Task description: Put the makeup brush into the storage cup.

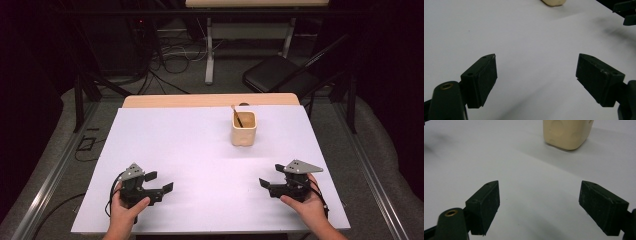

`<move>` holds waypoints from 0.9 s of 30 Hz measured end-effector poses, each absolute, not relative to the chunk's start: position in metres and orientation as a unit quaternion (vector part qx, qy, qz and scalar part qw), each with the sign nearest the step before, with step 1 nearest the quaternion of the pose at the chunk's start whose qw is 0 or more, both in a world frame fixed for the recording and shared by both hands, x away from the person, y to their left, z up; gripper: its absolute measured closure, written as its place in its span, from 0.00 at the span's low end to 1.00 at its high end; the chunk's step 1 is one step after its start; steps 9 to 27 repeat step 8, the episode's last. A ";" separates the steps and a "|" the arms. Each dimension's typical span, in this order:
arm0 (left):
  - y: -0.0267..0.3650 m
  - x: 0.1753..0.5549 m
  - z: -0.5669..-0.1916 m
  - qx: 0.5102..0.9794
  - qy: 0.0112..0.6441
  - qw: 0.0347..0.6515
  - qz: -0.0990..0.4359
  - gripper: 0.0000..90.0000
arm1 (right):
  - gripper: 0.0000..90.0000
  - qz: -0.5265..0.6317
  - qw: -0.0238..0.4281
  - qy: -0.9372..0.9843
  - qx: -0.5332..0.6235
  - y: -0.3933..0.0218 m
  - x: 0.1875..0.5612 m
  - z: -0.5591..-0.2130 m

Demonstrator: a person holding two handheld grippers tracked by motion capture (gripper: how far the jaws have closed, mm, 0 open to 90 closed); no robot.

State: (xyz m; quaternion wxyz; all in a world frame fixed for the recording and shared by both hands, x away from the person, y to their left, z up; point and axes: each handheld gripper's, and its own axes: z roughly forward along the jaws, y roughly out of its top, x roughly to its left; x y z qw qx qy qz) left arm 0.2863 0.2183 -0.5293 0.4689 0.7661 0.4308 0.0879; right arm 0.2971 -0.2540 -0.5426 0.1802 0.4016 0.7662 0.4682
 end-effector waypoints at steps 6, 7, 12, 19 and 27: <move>0.218 0.286 -0.530 0.769 0.429 0.466 0.089 0.19 | 0.19 0.471 0.182 0.764 0.402 -0.255 0.297 -0.543; 0.218 0.286 -0.530 0.768 0.430 0.466 0.088 0.19 | 0.19 0.471 0.182 0.763 0.404 -0.255 0.297 -0.544; 0.217 0.286 -0.530 0.768 0.430 0.467 0.089 0.19 | 0.19 0.470 0.182 0.764 0.403 -0.256 0.297 -0.544; 0.217 0.286 -0.530 0.768 0.430 0.467 0.089 0.19 | 0.19 0.470 0.182 0.764 0.403 -0.256 0.297 -0.544; 0.217 0.286 -0.530 0.768 0.430 0.467 0.089 0.19 | 0.19 0.470 0.182 0.764 0.403 -0.256 0.297 -0.544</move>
